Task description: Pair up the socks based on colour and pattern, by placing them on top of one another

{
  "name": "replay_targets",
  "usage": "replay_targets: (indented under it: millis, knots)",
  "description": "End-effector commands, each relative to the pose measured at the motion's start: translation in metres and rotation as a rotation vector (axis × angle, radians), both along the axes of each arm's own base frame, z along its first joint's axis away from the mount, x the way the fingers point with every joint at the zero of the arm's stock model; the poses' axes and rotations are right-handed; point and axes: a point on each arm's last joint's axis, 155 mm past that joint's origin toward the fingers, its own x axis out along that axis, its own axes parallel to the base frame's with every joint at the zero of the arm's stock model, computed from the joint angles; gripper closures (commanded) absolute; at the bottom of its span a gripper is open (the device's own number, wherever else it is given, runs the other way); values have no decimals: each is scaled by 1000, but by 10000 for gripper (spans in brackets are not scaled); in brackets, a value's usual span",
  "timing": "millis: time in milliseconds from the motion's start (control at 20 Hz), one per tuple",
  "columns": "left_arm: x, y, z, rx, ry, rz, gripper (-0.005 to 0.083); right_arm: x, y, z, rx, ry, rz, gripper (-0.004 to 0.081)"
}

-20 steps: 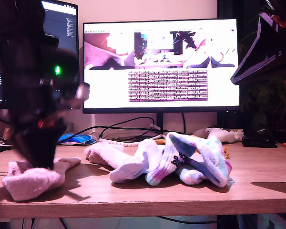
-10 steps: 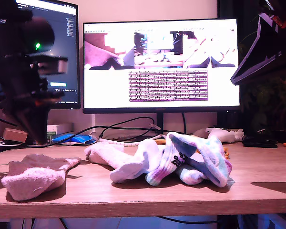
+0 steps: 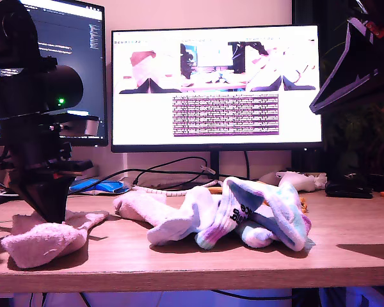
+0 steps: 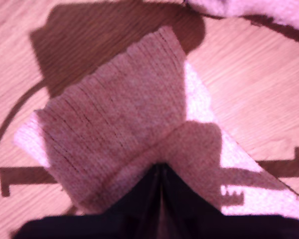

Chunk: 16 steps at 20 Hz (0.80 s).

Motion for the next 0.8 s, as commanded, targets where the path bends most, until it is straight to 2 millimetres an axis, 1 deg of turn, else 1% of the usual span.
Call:
replay_targets:
  millis: [0, 150, 200, 400, 550, 750]
  knots:
    - [-19, -14, -29, -24, 94, -23, 793, -1, 2, -2, 2, 2, 8, 780]
    - [-24, -35, -26, -65, 96, -65, 793, -1, 2, -2, 2, 2, 8, 780]
    - [-25, -37, -26, -65, 94, -72, 793, -1, 2, -2, 2, 2, 8, 780]
    - [-21, -37, -21, -59, 86, -74, 793, -1, 2, -2, 1, 2, 8, 780]
    - [-16, -34, -4, -62, 74, -67, 793, -1, 2, -2, 1, 3, 8, 780]
    - [-1, -40, 31, -83, -18, -113, 793, -1, 2, -2, 1, 2, 8, 780]
